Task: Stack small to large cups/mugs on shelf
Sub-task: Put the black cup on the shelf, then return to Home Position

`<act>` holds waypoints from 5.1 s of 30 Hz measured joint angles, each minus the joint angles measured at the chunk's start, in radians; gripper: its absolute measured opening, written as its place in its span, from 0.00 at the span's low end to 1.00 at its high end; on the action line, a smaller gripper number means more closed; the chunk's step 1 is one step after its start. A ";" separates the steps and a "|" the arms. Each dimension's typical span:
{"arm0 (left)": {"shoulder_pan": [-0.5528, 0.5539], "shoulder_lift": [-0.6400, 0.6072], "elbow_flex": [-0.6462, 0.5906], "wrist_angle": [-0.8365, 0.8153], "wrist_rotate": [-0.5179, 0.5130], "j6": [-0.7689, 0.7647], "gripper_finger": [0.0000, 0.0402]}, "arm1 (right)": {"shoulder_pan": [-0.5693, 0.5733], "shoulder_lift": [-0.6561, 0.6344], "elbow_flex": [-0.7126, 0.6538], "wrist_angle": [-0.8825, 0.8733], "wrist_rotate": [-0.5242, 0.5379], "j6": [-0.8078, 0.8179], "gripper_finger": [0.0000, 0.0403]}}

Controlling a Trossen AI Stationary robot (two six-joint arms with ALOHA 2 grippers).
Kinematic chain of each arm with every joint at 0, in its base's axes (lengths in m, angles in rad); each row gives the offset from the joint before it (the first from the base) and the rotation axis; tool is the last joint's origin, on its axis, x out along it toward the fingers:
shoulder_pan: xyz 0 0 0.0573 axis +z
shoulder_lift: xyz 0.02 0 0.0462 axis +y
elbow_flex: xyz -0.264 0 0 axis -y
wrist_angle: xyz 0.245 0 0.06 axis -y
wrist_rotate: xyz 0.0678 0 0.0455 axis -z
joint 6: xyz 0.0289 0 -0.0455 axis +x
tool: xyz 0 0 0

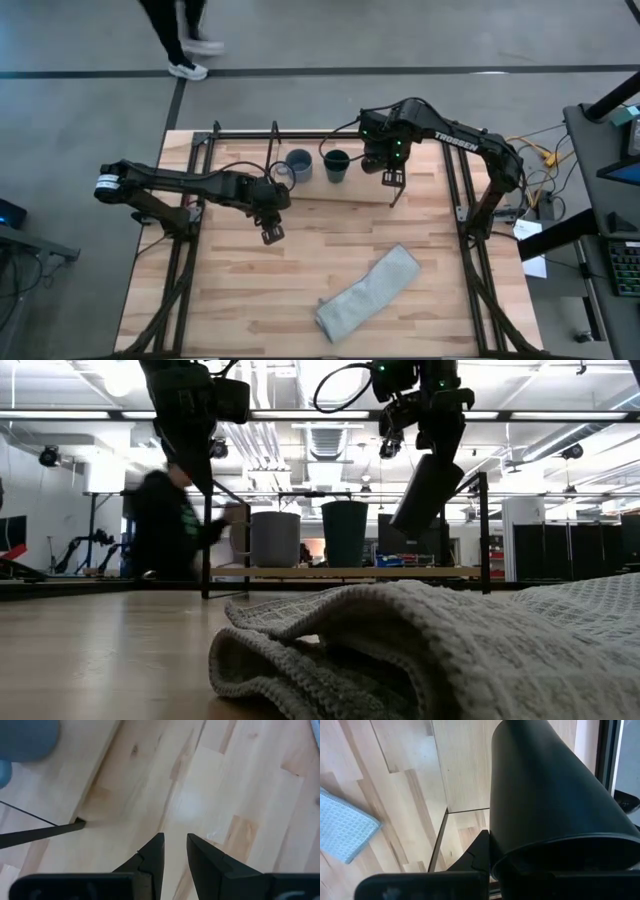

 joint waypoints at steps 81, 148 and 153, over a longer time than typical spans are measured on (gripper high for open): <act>0.066 0.192 0.074 0.859 -0.137 0.213 0.17 | -0.013 0.119 -0.006 0.038 -0.006 0.068 0.13; 0.078 -0.485 0.051 0.614 -0.136 0.291 0.17 | 0.128 -0.101 0.565 0.001 -0.059 0.412 0.13; 0.078 -0.563 0.050 0.588 -0.136 0.292 0.17 | 0.164 -0.180 0.480 0.032 -0.033 0.446 0.13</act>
